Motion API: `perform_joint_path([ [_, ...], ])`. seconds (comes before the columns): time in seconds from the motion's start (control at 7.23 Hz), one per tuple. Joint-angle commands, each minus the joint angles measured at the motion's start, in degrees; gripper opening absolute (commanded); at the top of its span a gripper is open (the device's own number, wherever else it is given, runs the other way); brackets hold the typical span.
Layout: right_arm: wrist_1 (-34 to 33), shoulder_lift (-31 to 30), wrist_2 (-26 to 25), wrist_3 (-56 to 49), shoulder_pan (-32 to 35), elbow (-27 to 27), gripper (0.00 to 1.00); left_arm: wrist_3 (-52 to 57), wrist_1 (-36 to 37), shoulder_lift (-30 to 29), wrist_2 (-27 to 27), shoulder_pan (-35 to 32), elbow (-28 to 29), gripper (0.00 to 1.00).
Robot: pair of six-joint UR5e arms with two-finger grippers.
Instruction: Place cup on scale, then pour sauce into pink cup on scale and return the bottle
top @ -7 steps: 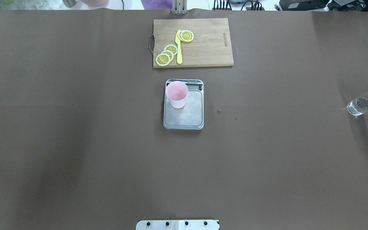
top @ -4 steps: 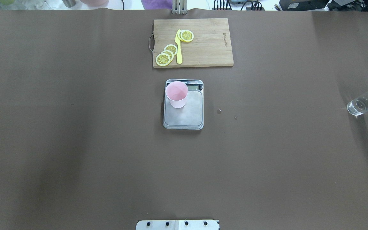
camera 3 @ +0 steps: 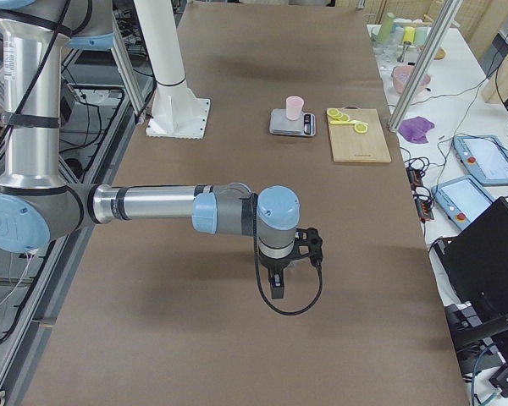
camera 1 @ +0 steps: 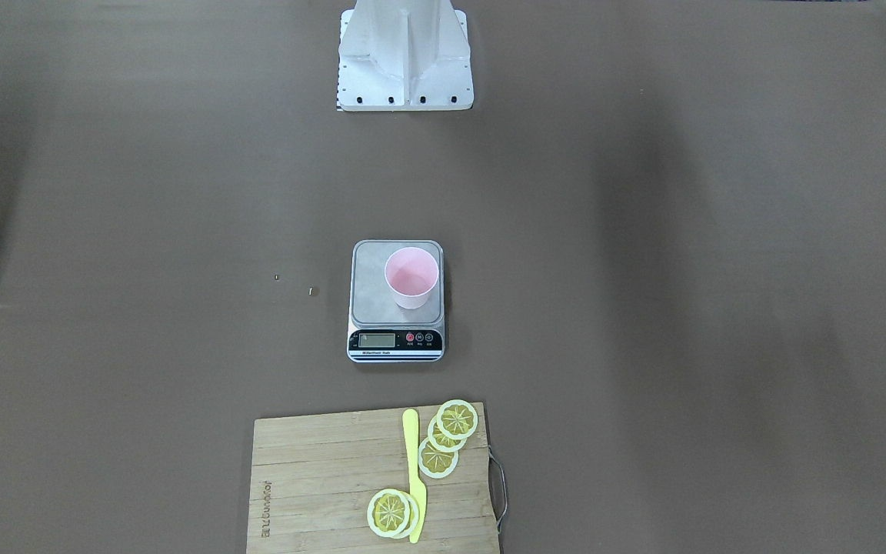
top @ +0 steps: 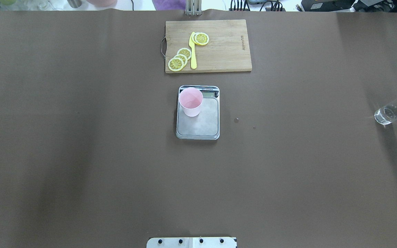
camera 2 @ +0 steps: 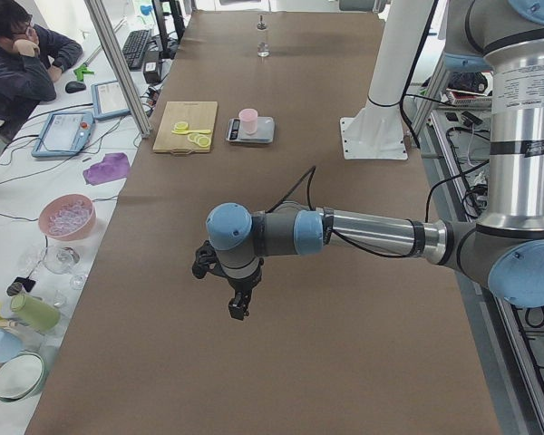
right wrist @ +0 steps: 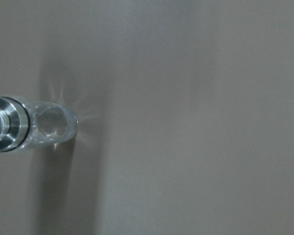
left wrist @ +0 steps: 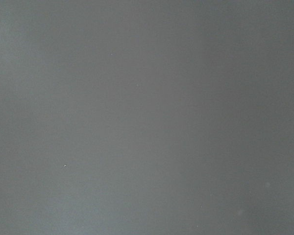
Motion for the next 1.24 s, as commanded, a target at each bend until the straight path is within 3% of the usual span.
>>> perform_joint_path([
  [0.0,0.0,-0.3,0.0,0.1,0.0,0.2,1.0,0.0,-0.1,-0.2,-0.2,0.0,0.8,0.98],
  [1.11,0.0,-0.6,0.3,0.1,0.0,0.4,1.0,-0.4,-0.1,-0.8,-0.3,0.1,2.5,0.98],
])
